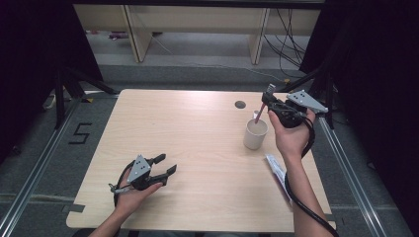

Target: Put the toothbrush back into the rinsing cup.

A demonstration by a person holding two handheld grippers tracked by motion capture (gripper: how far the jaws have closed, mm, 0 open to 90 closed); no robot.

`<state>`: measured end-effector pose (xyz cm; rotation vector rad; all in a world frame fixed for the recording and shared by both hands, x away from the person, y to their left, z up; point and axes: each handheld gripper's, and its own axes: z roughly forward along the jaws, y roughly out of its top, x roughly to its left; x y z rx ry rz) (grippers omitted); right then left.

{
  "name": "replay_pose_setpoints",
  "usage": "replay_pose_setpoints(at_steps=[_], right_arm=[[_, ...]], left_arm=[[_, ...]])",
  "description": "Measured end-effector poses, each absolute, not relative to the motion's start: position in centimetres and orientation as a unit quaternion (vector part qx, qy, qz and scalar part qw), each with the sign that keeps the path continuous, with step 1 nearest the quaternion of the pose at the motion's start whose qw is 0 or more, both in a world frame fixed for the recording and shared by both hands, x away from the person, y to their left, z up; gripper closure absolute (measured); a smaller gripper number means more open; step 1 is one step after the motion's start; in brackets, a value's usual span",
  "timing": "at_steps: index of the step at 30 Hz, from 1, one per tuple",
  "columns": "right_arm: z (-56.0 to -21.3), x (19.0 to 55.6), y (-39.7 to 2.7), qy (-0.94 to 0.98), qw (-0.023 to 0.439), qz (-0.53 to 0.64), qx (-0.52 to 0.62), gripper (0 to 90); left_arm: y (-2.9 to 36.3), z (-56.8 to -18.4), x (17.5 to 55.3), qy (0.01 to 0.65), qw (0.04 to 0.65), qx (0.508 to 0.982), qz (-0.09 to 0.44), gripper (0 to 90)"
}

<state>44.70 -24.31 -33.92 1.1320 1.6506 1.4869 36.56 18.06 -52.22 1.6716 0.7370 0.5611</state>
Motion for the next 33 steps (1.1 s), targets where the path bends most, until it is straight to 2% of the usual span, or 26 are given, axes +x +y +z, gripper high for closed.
replay_pose_setpoints(at_steps=[33], right_arm=[[-33.9, 47.2, -24.3, 0.614, 0.345, 0.559, 0.438, 83.2]], left_arm=[[18.0, -52.2, 36.5, 0.316, 0.576, 0.715, 0.239, 38.0]])
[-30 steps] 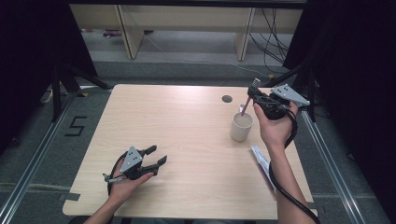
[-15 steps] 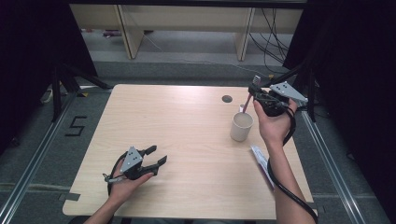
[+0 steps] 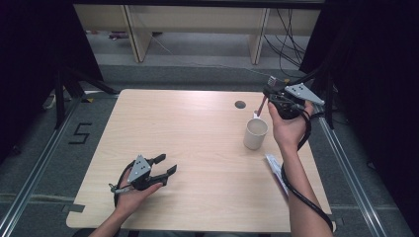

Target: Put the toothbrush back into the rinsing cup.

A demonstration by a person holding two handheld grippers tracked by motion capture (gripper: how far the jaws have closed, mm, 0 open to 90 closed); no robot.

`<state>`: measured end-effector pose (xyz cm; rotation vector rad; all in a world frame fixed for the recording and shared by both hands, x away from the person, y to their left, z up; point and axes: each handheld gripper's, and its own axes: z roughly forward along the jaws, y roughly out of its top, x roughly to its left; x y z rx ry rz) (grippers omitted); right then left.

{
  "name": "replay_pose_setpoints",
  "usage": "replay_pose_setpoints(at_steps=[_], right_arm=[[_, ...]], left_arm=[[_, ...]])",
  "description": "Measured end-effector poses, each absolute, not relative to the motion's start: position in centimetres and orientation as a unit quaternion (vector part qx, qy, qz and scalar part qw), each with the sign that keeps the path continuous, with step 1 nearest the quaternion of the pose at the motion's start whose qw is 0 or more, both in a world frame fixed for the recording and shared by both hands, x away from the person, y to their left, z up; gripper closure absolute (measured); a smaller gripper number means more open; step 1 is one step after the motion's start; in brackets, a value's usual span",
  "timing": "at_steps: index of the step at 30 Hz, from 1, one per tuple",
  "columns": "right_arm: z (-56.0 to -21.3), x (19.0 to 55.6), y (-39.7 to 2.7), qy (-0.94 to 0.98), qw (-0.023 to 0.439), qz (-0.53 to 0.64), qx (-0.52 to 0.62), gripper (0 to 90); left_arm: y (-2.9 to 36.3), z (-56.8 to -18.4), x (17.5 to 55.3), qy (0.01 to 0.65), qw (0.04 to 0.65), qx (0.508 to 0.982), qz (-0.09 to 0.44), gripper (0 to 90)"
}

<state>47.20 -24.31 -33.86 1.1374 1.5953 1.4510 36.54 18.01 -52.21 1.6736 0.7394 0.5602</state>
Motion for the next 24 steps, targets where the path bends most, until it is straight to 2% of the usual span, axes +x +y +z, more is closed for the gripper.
replay_pose_setpoints(at_steps=[24], right_arm=[[-34.4, 49.2, -24.5, 0.601, 0.345, 0.558, 0.457, 83.1]], left_arm=[[18.0, -52.2, 36.5, 0.317, 0.577, 0.714, 0.238, 37.9]])
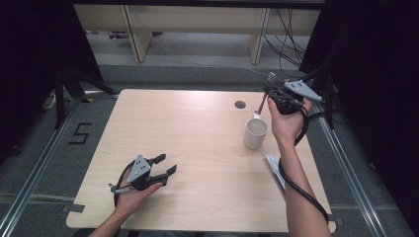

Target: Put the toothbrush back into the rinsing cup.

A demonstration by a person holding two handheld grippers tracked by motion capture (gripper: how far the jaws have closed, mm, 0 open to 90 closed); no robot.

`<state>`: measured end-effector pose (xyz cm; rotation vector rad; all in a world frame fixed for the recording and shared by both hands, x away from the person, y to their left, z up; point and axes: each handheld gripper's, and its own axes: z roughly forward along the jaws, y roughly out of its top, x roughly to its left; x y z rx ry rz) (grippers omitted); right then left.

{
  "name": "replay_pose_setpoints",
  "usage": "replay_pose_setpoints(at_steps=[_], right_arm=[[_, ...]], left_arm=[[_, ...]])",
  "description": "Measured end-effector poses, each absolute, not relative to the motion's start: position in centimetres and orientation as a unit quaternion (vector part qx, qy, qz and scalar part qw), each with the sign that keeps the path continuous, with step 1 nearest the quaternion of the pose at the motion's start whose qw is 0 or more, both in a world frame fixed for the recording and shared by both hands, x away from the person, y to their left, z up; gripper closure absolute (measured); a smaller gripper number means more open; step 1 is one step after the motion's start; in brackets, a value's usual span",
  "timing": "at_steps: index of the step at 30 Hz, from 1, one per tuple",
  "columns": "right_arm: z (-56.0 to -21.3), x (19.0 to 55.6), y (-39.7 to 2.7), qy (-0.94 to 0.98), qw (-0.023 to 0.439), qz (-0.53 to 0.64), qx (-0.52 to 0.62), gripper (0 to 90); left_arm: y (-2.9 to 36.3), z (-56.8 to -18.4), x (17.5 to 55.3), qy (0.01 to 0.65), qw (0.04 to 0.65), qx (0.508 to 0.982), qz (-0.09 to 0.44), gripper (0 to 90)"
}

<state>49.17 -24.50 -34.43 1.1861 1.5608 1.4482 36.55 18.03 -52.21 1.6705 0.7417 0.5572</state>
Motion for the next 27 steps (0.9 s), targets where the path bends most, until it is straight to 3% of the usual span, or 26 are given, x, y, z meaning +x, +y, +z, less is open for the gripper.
replay_pose_setpoints(at_steps=[27], right_arm=[[-34.8, 50.9, -24.3, 0.597, 0.351, 0.554, 0.462, 83.1]], left_arm=[[18.0, -52.2, 36.5, 0.317, 0.578, 0.714, 0.238, 37.9]])
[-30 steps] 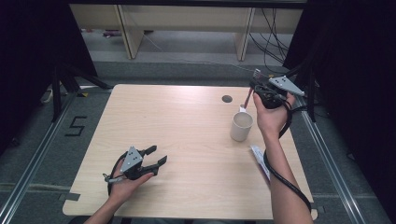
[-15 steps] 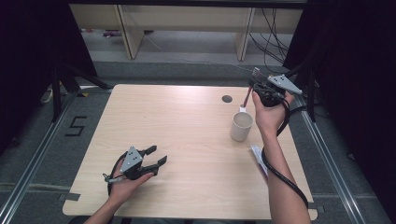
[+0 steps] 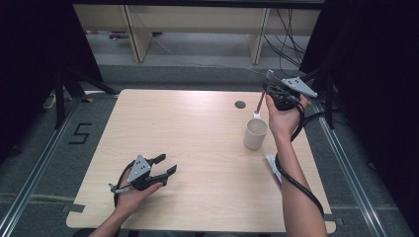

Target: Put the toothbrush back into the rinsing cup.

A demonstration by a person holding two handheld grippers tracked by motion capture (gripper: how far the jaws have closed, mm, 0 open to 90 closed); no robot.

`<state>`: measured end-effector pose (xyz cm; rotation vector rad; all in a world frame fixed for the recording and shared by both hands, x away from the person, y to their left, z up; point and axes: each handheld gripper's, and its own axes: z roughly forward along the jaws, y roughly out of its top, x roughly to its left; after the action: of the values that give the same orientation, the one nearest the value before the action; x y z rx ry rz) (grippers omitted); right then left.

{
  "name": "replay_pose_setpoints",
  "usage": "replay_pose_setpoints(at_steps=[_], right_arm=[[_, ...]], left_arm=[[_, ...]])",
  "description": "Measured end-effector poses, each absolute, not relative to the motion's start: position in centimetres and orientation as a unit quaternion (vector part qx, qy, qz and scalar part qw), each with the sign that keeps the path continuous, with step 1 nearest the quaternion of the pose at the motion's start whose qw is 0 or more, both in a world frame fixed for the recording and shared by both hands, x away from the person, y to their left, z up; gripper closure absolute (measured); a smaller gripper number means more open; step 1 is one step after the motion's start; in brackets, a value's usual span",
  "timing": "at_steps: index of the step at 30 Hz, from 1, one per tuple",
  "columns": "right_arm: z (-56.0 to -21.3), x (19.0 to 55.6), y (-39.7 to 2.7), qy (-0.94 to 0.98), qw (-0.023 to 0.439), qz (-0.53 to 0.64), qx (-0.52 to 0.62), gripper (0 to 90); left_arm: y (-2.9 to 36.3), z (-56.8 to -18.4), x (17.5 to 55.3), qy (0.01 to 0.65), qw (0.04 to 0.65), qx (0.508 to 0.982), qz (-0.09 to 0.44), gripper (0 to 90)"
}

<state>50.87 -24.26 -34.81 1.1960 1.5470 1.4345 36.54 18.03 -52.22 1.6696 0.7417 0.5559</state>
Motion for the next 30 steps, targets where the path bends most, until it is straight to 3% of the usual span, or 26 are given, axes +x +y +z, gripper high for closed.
replay_pose_setpoints(at_steps=[30], right_arm=[[-36.3, 52.9, -24.2, 0.597, 0.345, 0.539, 0.484, 83.1]], left_arm=[[18.0, -52.2, 36.5, 0.317, 0.578, 0.714, 0.236, 37.9]])
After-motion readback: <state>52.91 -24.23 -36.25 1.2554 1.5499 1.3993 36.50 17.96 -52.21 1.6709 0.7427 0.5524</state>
